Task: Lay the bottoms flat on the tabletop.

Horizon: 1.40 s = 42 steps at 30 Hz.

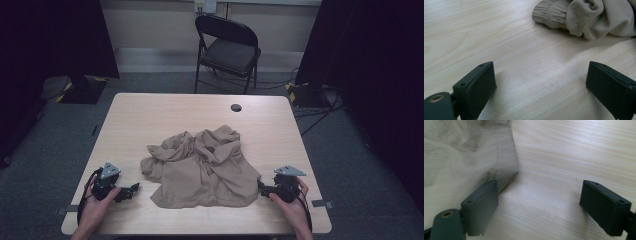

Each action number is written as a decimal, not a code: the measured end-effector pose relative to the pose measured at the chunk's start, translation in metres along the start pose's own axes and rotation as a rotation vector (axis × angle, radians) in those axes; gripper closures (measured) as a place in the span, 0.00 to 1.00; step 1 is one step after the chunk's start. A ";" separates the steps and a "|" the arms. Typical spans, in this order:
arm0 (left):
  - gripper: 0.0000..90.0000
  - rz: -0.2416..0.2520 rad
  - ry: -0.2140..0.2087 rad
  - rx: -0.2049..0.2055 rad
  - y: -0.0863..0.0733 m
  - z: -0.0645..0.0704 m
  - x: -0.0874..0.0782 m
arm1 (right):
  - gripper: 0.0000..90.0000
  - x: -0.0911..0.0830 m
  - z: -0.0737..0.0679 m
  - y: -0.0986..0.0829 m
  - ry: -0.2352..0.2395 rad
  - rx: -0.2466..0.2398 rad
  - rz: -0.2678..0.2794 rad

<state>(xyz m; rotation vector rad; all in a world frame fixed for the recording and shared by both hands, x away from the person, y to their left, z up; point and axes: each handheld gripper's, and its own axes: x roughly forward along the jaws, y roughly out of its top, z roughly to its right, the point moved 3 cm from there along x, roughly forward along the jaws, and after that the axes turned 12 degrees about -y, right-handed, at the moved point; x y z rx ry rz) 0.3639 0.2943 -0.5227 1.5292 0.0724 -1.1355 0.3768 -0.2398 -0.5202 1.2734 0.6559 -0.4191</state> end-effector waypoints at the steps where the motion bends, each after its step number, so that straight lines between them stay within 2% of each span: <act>1: 0.09 -0.001 0.000 0.000 0.000 0.000 0.000 | 0.16 0.000 0.000 0.000 0.001 -0.001 0.000; 9: 0.08 0.001 0.001 -0.002 0.000 0.000 0.001 | 0.16 0.000 0.001 0.000 0.008 -0.007 -0.001; 16: 0.08 0.002 0.000 -0.002 0.000 0.000 0.001 | 0.17 -0.002 -0.001 0.003 0.016 -0.011 -0.040; 18: 0.08 0.002 0.000 -0.002 0.000 0.000 0.001 | 0.18 -0.004 -0.002 0.005 0.042 -0.015 -0.048; 19: 0.08 0.000 0.000 0.001 0.000 0.000 0.000 | 0.18 -0.008 -0.002 0.008 0.059 -0.002 -0.029; 22: 0.08 0.002 0.001 -0.002 0.000 0.000 0.001 | 0.18 -0.013 -0.004 0.011 0.065 0.002 -0.014; 23: 0.08 0.002 0.000 -0.002 0.000 0.000 0.001 | 0.18 -0.015 -0.005 0.014 0.083 -0.005 -0.008; 24: 0.08 0.002 0.000 -0.002 0.000 0.000 0.001 | 0.20 -0.019 -0.010 0.019 0.105 -0.034 -0.001; 25: 0.08 0.002 0.000 -0.002 0.000 0.000 0.001 | 0.20 -0.019 -0.010 0.019 0.105 -0.034 -0.001; 26: 0.08 0.003 -0.002 -0.004 0.000 0.000 0.001 | 0.19 -0.023 -0.016 0.026 0.136 -0.034 0.019; 27: 0.08 -0.002 -0.003 -0.002 0.000 0.000 0.001 | 0.19 -0.023 -0.016 0.026 0.136 -0.034 0.019; 28: 0.07 0.004 -0.007 -0.009 0.000 0.001 0.001 | 0.20 -0.025 -0.022 0.034 0.160 -0.034 0.031; 32: 0.07 0.003 -0.006 -0.008 0.001 0.001 0.001 | 0.23 -0.024 -0.030 0.045 0.198 -0.027 0.046; 35: 0.07 0.004 -0.006 -0.008 0.001 0.001 0.001 | 0.24 -0.023 -0.035 0.052 0.210 -0.036 0.068; 36: 0.07 0.003 -0.007 -0.009 0.000 0.001 0.001 | 0.24 -0.023 -0.042 0.061 0.220 -0.041 0.075; 37: 0.07 0.003 -0.007 -0.008 0.000 0.001 0.001 | 0.24 -0.023 -0.042 0.061 0.220 -0.041 0.075; 38: 0.07 0.003 -0.007 -0.009 0.000 0.001 0.001 | 0.23 -0.020 -0.050 0.069 0.231 -0.050 0.084; 40: 0.07 0.003 -0.006 -0.008 0.000 0.001 0.001 | 0.23 -0.019 -0.052 0.073 0.232 -0.055 0.085; 42: 0.07 0.004 -0.008 -0.008 0.001 0.001 0.001 | 0.22 -0.014 -0.061 0.082 0.252 -0.061 0.087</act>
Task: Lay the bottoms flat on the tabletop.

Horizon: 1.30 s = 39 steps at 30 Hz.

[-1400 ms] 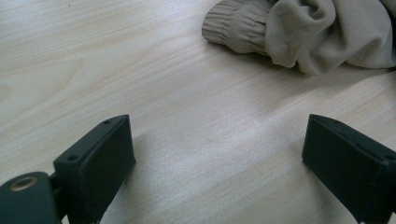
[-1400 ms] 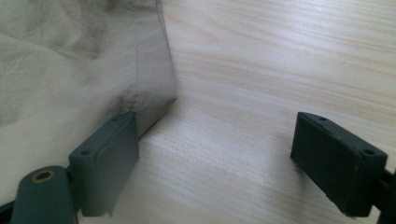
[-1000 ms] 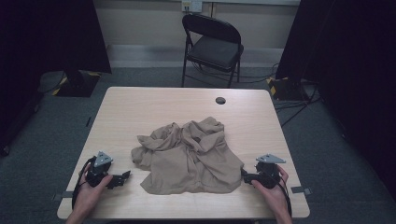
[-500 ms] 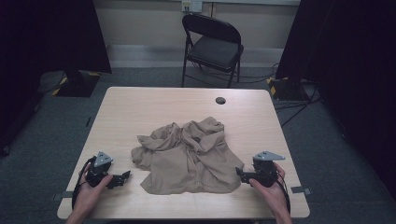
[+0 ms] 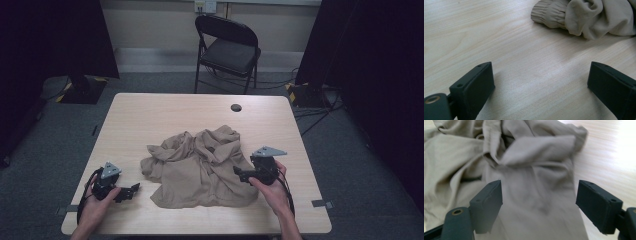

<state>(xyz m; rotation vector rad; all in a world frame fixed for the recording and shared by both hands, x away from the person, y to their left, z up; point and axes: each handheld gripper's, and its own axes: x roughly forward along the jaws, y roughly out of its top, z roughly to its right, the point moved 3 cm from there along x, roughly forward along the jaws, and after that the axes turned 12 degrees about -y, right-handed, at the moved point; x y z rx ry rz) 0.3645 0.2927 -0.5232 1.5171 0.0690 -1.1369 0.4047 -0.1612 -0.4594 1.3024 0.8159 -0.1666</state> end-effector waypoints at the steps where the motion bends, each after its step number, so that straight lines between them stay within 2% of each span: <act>1: 0.07 -0.001 0.000 0.000 0.000 0.000 0.000 | 0.21 0.002 -0.002 0.003 0.007 -0.005 0.001; 7: 0.07 -0.001 0.000 0.001 0.000 0.000 0.000 | 0.18 0.013 -0.011 0.026 0.033 -0.019 0.008; 10: 0.07 0.000 0.000 0.001 0.000 0.000 0.000 | 0.18 0.019 -0.016 0.045 0.054 -0.020 0.027; 15: 0.06 -0.008 -0.006 0.010 0.000 0.000 0.000 | 0.21 0.028 -0.021 0.062 0.094 0.008 0.039; 16: 0.06 -0.010 -0.007 0.011 0.000 0.000 0.000 | 0.22 0.035 -0.025 0.069 0.094 -0.001 0.040; 18: 0.05 -0.009 -0.008 0.010 0.000 0.000 0.000 | 0.23 0.040 -0.027 0.072 0.098 -0.009 0.039; 22: 0.05 -0.009 -0.008 0.010 0.000 0.000 0.000 | 0.20 0.061 -0.034 0.084 0.119 -0.025 0.015; 25: 0.05 -0.009 -0.008 0.011 0.000 0.000 0.000 | 0.18 0.077 -0.040 0.093 0.152 -0.046 -0.009; 30: 0.05 -0.009 -0.008 0.011 0.000 0.000 0.000 | 0.17 0.101 -0.046 0.097 0.170 -0.035 -0.028; 33: 0.05 -0.009 -0.008 0.011 0.000 0.000 0.000 | 0.17 0.114 -0.052 0.092 0.172 -0.033 -0.061; 34: 0.05 -0.010 -0.011 0.013 0.000 0.000 0.000 | 0.18 0.124 -0.056 0.088 0.170 -0.044 -0.082; 35: 0.05 -0.010 -0.011 0.013 0.000 0.000 0.000 | 0.18 0.124 -0.056 0.088 0.170 -0.044 -0.082; 36: 0.05 -0.014 -0.012 0.017 0.000 -0.001 0.000 | 0.20 0.127 -0.057 0.086 0.166 -0.050 -0.088; 39: 0.05 -0.013 -0.012 0.017 0.000 -0.001 0.000 | 0.37 0.138 -0.058 0.079 0.150 -0.044 -0.122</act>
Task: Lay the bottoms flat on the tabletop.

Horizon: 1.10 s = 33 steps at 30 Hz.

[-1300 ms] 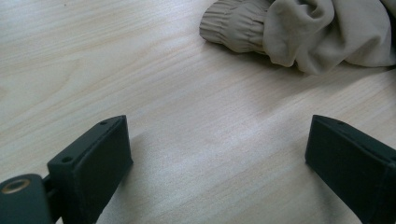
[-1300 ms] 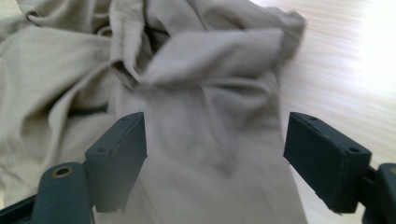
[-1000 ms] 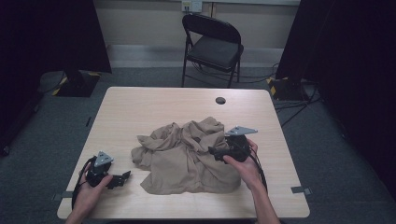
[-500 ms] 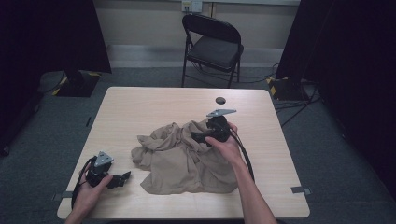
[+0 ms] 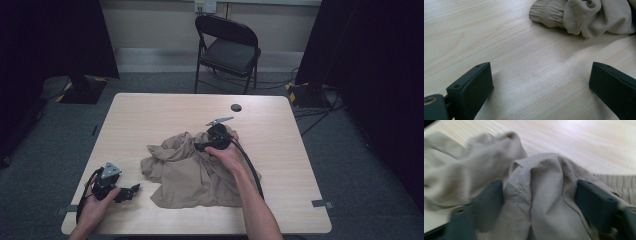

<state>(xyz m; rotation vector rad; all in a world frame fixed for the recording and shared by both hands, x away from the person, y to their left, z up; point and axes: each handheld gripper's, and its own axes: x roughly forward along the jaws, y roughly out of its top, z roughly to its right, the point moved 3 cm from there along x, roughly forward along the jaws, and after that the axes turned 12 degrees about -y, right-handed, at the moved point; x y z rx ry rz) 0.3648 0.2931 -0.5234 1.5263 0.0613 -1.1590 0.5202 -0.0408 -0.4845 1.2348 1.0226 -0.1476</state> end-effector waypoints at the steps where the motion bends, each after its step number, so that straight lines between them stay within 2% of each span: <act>1: 0.05 -0.002 -0.001 0.002 0.000 0.000 0.000 | 0.46 0.002 0.000 -0.001 -0.009 -0.004 -0.009; 2: 0.05 -0.003 0.000 0.003 0.000 0.000 0.000 | 0.65 0.005 0.000 -0.005 -0.027 -0.018 -0.018; 3: 0.05 -0.002 -0.001 0.002 0.000 0.000 0.000 | 0.65 0.005 0.000 -0.005 -0.027 -0.018 -0.018; 6: 0.05 -0.003 0.000 0.004 0.000 0.000 0.000 | 0.86 0.003 0.003 -0.011 -0.034 -0.016 -0.017; 8: 0.05 -0.002 -0.002 0.002 0.000 0.000 0.000 | 0.93 -0.001 0.006 -0.012 -0.030 -0.007 -0.004; 11: 0.05 -0.002 -0.002 0.001 0.000 0.000 0.000 | 0.94 -0.015 0.007 -0.014 -0.032 -0.018 0.017; 13: 0.05 -0.002 -0.002 0.001 0.000 0.000 0.000 | 0.95 -0.036 0.012 -0.013 -0.033 -0.003 0.062; 14: 0.05 -0.002 -0.002 0.001 0.000 0.000 0.000 | 0.95 -0.036 0.012 -0.013 -0.033 -0.003 0.062; 15: 0.05 -0.002 -0.002 0.001 0.000 0.000 0.000 | 0.95 -0.044 0.014 -0.014 -0.035 -0.002 0.079; 16: 0.05 0.000 -0.001 0.000 0.000 0.000 0.000 | 0.95 -0.059 0.019 -0.016 -0.045 0.003 0.099; 17: 0.05 -0.002 -0.002 0.001 0.000 0.000 0.000 | 0.95 -0.059 0.019 -0.016 -0.045 0.003 0.099; 19: 0.05 -0.002 -0.002 0.001 0.000 0.000 0.000 | 0.95 -0.073 0.026 -0.022 -0.053 0.012 0.123; 21: 0.05 -0.003 -0.001 0.003 0.000 0.000 0.000 | 0.95 -0.087 0.033 -0.029 -0.063 0.018 0.136; 22: 0.05 0.000 -0.001 0.000 0.000 0.000 0.000 | 0.95 -0.100 0.040 -0.039 -0.078 0.029 0.148; 24: 0.05 0.000 -0.002 -0.001 0.000 0.000 0.000 | 0.94 -0.107 0.044 -0.044 -0.082 0.040 0.155; 29: 0.05 -0.003 -0.002 0.001 0.000 0.000 0.000 | 0.94 -0.131 0.059 -0.076 -0.124 0.063 0.151; 33: 0.05 0.001 -0.001 -0.003 0.000 0.000 0.000 | 0.92 -0.140 0.064 -0.099 -0.146 0.066 0.141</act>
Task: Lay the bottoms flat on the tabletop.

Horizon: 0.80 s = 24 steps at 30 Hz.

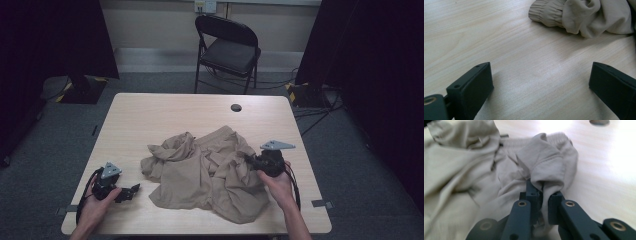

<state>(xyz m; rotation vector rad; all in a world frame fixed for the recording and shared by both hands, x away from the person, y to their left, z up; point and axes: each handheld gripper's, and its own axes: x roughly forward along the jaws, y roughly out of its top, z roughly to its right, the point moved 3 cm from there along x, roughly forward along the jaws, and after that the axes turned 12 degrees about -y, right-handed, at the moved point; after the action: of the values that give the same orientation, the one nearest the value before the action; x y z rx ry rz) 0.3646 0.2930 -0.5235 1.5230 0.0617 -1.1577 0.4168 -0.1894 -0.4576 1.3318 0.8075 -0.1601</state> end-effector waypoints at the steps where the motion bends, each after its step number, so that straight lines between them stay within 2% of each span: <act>1: 0.05 -0.001 0.002 0.004 0.000 0.000 0.000 | 0.92 -0.003 0.001 -0.006 -0.003 0.005 -0.003; 4: 0.05 -0.001 0.002 0.003 0.000 0.000 0.000 | 0.88 -0.006 0.006 -0.026 -0.012 0.021 -0.013; 6: 0.05 -0.003 0.007 0.005 0.000 0.000 0.000 | 0.86 -0.006 0.007 -0.038 -0.028 0.001 -0.034; 7: 0.05 -0.001 0.004 0.001 0.000 0.000 0.000 | 0.86 -0.006 0.007 -0.043 -0.025 0.007 -0.030; 9: 0.05 -0.016 0.003 0.004 0.001 -0.001 -0.001 | 0.83 -0.005 0.005 -0.048 -0.021 -0.003 -0.037; 10: 0.06 -0.013 0.009 -0.012 0.002 0.000 0.000 | 0.83 -0.004 0.005 -0.050 -0.023 -0.007 -0.040; 12: 0.12 -0.010 0.011 -0.009 0.004 0.001 -0.001 | 0.80 -0.001 0.005 -0.053 -0.018 -0.011 -0.047; 14: 0.21 0.004 -0.026 -0.030 0.007 0.002 -0.001 | 0.76 0.001 0.004 -0.056 -0.020 -0.010 -0.052; 15: 0.20 0.002 -0.037 -0.029 0.009 0.003 -0.002 | 0.73 0.003 0.003 -0.058 -0.027 -0.015 -0.058; 17: 0.20 0.015 -0.033 -0.019 0.015 0.004 -0.002 | 0.68 0.007 0.001 -0.063 -0.034 -0.013 -0.073; 18: 0.21 0.026 -0.049 -0.025 0.021 0.005 -0.003 | 0.61 0.008 0.000 -0.064 -0.033 -0.015 -0.058; 19: 0.21 0.026 -0.049 -0.025 0.021 0.005 -0.003 | 0.61 0.008 0.000 -0.064 -0.033 -0.015 -0.058; 20: 0.21 0.052 -0.073 -0.045 0.028 0.007 -0.004 | 0.59 0.009 -0.001 -0.064 -0.031 -0.010 -0.056; 24: 0.25 0.083 -0.114 -0.030 0.051 0.014 0.000 | 0.53 0.010 -0.006 -0.066 -0.050 -0.027 -0.035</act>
<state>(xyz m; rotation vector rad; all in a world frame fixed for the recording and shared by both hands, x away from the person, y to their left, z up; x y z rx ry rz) 0.3866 0.2649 -0.4840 1.4174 -0.0599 -1.1698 0.3856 -0.1981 -0.5162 1.2842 0.7882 -0.2088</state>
